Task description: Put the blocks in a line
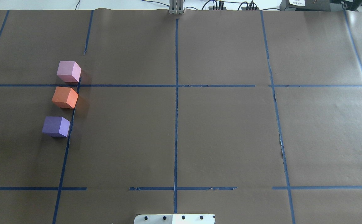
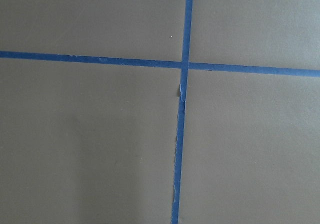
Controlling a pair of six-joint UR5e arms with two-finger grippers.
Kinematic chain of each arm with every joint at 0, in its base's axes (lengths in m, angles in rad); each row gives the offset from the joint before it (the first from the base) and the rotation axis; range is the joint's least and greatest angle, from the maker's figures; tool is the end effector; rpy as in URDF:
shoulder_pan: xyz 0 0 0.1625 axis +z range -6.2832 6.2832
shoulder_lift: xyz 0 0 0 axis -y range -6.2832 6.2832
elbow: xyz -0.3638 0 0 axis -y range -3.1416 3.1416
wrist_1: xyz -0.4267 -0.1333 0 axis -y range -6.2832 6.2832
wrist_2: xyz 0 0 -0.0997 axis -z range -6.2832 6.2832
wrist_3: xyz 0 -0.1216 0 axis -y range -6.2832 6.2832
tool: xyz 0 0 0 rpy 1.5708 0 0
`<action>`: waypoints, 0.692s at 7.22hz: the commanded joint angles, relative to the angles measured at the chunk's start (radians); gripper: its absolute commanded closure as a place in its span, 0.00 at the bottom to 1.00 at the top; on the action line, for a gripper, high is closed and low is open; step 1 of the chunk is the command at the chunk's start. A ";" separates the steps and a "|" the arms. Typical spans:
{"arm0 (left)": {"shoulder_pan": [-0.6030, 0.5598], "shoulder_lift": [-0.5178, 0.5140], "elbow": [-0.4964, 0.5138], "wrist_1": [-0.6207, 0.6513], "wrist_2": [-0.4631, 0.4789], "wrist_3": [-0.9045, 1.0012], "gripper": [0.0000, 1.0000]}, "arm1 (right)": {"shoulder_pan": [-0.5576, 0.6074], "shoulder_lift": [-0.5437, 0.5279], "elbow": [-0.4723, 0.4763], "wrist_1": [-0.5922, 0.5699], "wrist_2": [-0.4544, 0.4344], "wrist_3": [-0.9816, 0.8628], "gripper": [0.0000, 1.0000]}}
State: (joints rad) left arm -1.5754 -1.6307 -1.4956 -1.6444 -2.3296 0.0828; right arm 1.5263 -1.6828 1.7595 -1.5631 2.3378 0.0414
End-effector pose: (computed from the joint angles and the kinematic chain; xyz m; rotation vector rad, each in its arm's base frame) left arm -0.0522 -0.5529 0.6145 0.0886 0.7557 0.0965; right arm 0.0270 -0.4932 0.5702 0.0472 -0.7693 -0.0353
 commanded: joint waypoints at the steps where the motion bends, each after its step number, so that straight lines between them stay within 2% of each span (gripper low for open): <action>1: 0.000 0.000 0.000 0.000 -0.001 0.000 0.00 | 0.000 0.000 0.000 0.000 0.000 0.000 0.00; 5: 0.000 0.008 -0.002 0.000 -0.002 0.002 0.00 | 0.000 0.000 0.000 0.000 0.000 0.000 0.00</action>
